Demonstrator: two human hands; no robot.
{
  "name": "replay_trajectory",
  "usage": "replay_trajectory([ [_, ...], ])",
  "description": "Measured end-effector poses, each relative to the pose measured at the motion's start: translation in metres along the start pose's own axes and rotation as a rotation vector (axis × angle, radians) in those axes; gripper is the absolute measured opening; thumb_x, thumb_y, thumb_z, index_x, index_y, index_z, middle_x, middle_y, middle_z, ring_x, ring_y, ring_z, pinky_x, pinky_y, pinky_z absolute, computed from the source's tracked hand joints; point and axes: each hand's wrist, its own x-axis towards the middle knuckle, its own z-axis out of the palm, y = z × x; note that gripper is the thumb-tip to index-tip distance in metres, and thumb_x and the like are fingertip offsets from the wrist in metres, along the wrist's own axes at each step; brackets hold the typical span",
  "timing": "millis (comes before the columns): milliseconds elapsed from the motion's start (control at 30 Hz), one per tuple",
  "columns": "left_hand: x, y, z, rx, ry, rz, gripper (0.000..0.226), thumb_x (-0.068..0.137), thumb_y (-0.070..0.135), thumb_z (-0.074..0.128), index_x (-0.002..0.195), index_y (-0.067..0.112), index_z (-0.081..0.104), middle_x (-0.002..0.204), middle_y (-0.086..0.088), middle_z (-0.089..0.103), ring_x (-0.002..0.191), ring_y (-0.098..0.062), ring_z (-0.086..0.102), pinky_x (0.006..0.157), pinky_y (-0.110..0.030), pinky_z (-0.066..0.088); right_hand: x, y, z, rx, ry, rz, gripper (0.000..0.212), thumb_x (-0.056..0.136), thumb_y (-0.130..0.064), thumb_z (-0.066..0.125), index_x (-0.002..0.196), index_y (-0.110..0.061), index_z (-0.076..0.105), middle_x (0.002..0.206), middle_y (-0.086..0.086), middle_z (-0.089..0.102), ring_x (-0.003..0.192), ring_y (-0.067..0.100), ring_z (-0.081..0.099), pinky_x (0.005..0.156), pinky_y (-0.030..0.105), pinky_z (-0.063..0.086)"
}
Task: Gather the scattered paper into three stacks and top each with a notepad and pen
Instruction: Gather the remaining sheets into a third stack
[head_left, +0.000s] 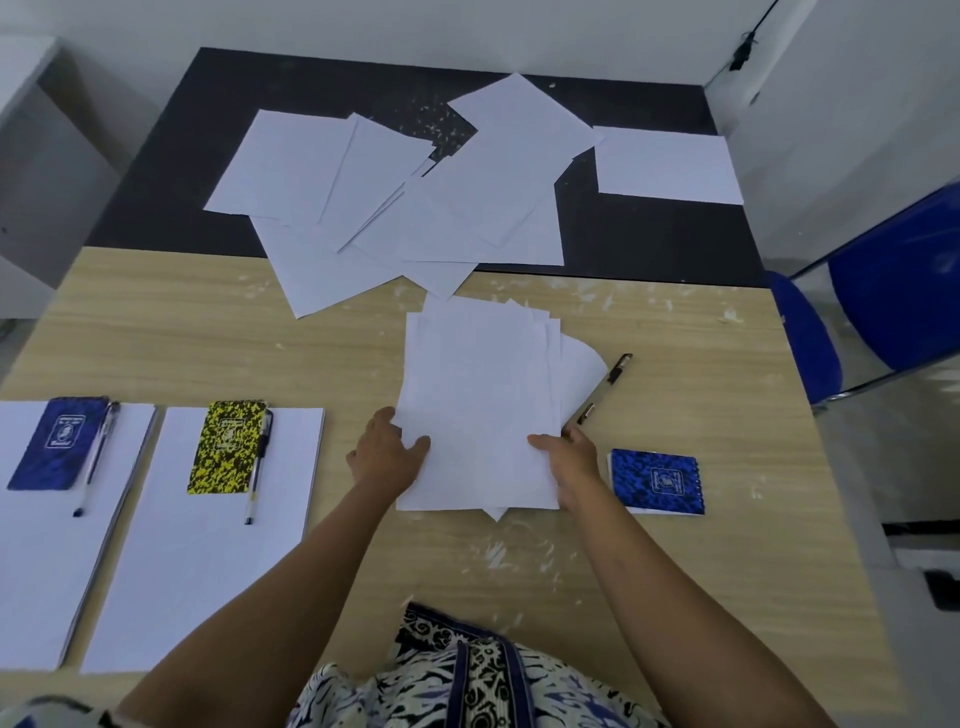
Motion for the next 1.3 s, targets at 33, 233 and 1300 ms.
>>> replay_trajectory([
  [33,0.001,-0.001,-0.001,-0.076,-0.009,-0.036,0.069,0.085,0.039,0.067,0.141,0.015,0.035,0.128,-0.003,0.053,0.117,-0.024,0.052,0.102,-0.044,0.034,-0.001,0.001,-0.002,-0.007,-0.021,-0.007,0.032,0.078,-0.002,0.071,0.107,-0.010,0.061,0.110,0.011,0.066,0.096,0.030,0.063,0.082,0.044,0.055],
  [233,-0.005,-0.004,-0.003,-0.052,-0.025,-0.071,0.072,0.081,0.035,0.072,0.141,0.015,0.036,0.136,-0.013,0.035,0.126,-0.033,0.034,0.103,-0.040,0.033,-0.014,0.007,-0.005,-0.162,0.062,-0.269,0.024,0.075,-0.005,0.074,0.091,-0.015,0.060,0.089,-0.002,0.066,0.082,0.018,0.064,0.077,0.036,0.055],
  [1300,-0.049,0.013,-0.082,-1.025,-0.035,0.257,0.032,0.089,-0.004,0.058,0.119,0.008,0.060,0.110,-0.003,0.069,0.098,-0.019,0.068,0.078,-0.031,0.056,-0.087,-0.019,-0.026,-0.134,-0.175,-0.616,0.036,0.086,0.001,0.064,0.104,-0.031,0.064,0.100,-0.012,0.071,0.097,0.010,0.067,0.087,0.030,0.054],
])
